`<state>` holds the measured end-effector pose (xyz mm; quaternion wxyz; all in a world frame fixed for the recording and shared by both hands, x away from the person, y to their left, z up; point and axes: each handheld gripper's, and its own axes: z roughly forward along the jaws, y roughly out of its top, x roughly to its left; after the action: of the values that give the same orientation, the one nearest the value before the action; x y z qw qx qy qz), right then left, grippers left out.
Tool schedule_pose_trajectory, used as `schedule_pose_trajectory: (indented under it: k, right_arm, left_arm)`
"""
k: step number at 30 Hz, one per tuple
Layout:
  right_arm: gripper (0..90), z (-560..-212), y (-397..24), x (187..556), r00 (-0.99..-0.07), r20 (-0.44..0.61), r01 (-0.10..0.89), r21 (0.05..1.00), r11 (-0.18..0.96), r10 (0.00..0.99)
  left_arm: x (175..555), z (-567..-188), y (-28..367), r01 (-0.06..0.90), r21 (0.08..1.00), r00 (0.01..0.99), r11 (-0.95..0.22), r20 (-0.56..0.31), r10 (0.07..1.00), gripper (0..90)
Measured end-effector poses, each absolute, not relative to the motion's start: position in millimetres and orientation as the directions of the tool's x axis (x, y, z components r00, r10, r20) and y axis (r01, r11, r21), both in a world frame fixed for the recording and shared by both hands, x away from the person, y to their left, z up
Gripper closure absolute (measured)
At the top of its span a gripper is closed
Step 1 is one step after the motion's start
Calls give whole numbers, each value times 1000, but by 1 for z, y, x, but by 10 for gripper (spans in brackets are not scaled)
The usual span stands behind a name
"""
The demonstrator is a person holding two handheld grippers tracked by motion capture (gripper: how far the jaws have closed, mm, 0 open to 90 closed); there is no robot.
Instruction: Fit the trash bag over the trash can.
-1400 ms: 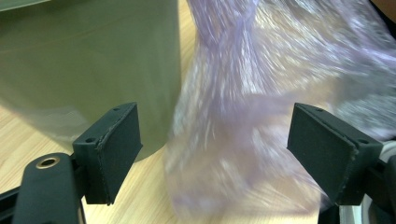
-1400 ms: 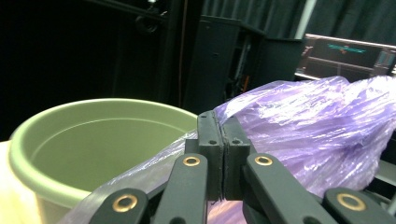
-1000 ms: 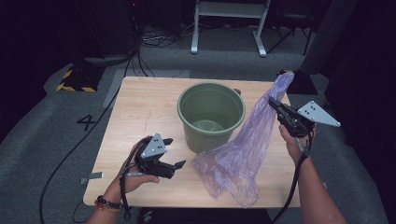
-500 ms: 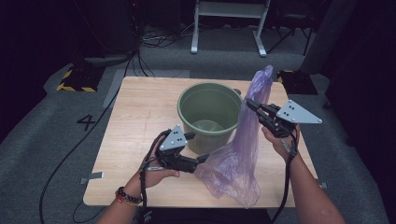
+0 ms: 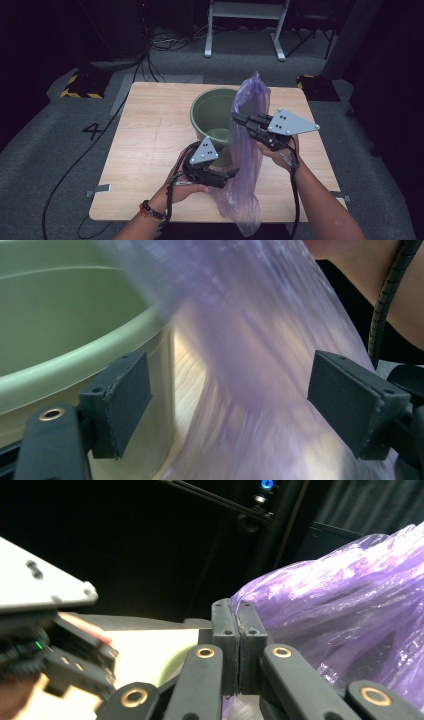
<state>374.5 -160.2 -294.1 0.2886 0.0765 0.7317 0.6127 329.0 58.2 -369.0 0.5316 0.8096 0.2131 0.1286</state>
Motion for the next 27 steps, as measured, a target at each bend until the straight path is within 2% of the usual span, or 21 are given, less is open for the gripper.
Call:
schedule_pose_trajectory:
  k: [4, 6, 8, 12, 17, 22, 27]
  right_arm:
    - [897, -290, -143, 369, -838, -343, -261, 935, 240, 425]
    - [898, -290, -138, 368, -843, -345, -265, 934, 239, 412]
    - [897, -289, -135, 368, -846, -343, -265, 935, 237, 407]
    - [895, -291, -138, 375, -854, -308, -236, 948, 215, 420]
    - [883, -295, -145, 385, -857, -260, -195, 963, 187, 445]
    - [835, -304, -149, 401, -858, -198, -115, 973, 200, 474]
    - [711, -315, -148, 419, -857, -125, 19, 962, 273, 500]
  left_arm:
    - [326, -368, 54, 193, 919, 884, -345, -9, 468, 169]
    - [326, -367, 53, 165, 918, 892, -361, 17, 451, 207]
    - [324, -367, 54, 125, 914, 888, -386, 70, 454, 346]
    - [325, -365, 61, 89, 902, 898, -422, 111, 427, 605]
    - [325, -361, 74, 55, 901, 901, -430, 141, 410, 811]
    - [323, -357, 89, 65, 906, 880, -418, 146, 452, 849]
    - [324, -353, 103, 67, 911, 858, -406, 155, 490, 850]
